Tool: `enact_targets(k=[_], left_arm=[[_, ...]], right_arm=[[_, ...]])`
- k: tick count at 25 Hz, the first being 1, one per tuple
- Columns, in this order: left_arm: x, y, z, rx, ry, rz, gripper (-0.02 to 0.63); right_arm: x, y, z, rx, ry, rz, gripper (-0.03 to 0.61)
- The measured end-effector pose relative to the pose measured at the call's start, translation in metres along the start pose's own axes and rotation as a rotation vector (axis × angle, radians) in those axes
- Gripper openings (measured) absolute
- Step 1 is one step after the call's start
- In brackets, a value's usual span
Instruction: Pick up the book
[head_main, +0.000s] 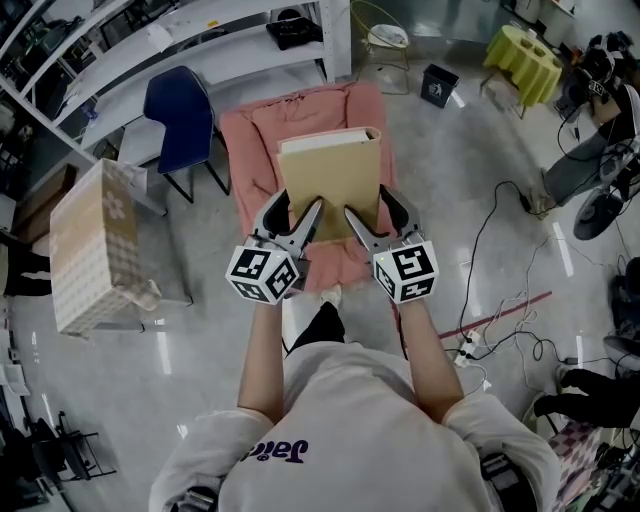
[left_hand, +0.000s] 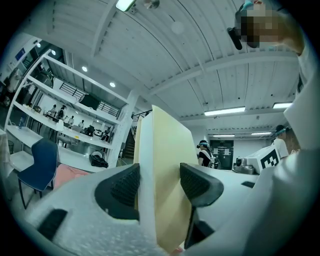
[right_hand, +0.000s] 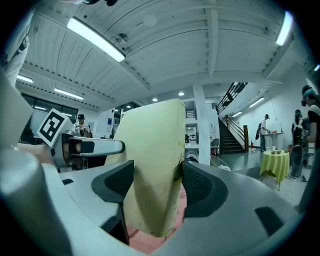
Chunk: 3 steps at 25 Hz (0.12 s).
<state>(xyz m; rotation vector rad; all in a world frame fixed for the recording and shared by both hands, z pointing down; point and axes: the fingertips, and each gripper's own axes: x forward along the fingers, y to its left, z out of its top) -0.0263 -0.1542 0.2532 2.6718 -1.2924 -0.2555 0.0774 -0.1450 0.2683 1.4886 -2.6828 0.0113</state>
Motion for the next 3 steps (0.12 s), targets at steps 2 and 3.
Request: enact_targets(k=[2, 3], left_arm=[[0.005, 0.014, -0.001, -0.010, 0.009, 0.001, 0.258], [0.007, 0.020, -0.002, -0.015, 0.014, 0.002, 0.258]], right_arm=[[0.014, 0.000, -0.002, 0.004, 0.007, 0.004, 0.305], [0.021, 0.000, -0.003, 0.006, 0.010, 0.006, 0.305]])
